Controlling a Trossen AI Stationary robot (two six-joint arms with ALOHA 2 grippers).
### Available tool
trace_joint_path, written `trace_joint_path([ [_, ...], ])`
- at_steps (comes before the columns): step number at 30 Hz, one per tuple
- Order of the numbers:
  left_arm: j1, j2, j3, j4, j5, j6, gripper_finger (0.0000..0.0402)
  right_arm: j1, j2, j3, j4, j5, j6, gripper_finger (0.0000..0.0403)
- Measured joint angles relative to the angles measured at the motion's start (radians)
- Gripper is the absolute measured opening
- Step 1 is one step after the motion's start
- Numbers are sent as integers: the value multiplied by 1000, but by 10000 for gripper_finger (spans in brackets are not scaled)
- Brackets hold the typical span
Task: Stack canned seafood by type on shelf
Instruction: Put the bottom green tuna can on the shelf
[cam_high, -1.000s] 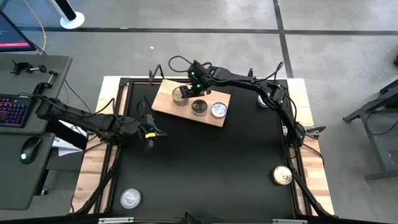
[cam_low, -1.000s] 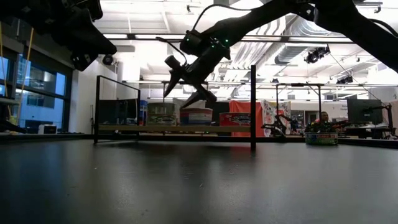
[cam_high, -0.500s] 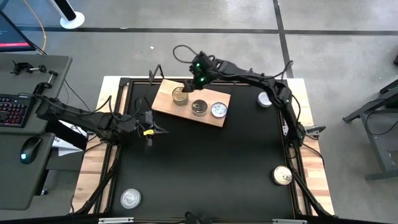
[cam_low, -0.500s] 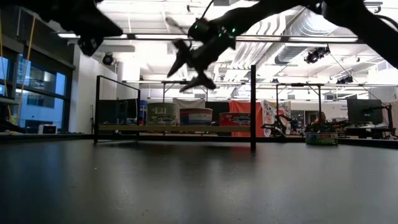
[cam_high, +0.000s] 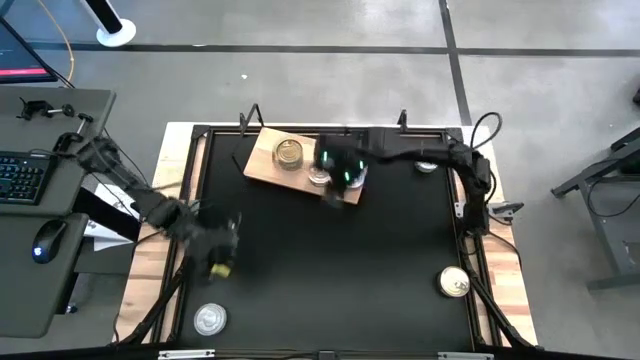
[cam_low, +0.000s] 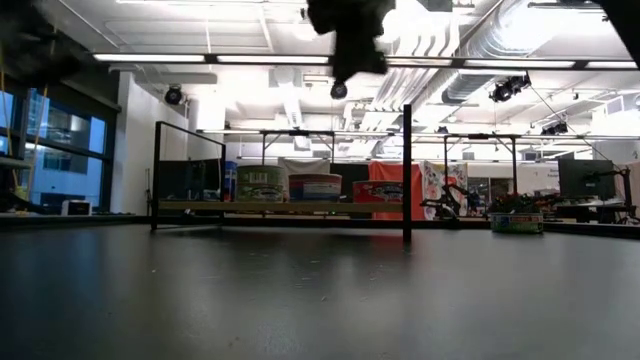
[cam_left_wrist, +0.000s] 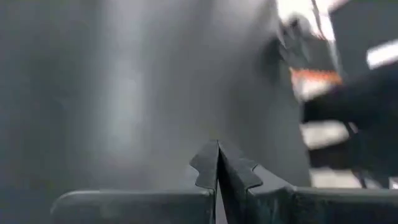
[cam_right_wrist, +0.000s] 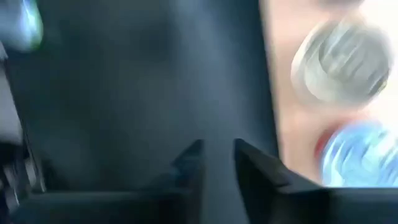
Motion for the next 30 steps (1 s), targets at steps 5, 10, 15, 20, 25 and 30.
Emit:
trace_joint_path([
  [5,-308,99,0,28,7,-210,0,177,-25,-121,-81,-32,36,13],
  [10,-532,231,0,133,-33,-422,0,294,-167,-472,98,-101,210,3],
  [15,-574,370,9,206,-66,-508,0,377,-369,-822,411,-81,503,3],
  [20,-524,522,72,179,58,-509,0,495,-541,-1015,584,21,716,1],
  [25,-453,631,143,130,63,-519,0,615,-646,-1094,611,136,812,0],
  [30,-322,700,168,158,1,-432,0,708,-667,-1114,646,182,778,0],
])
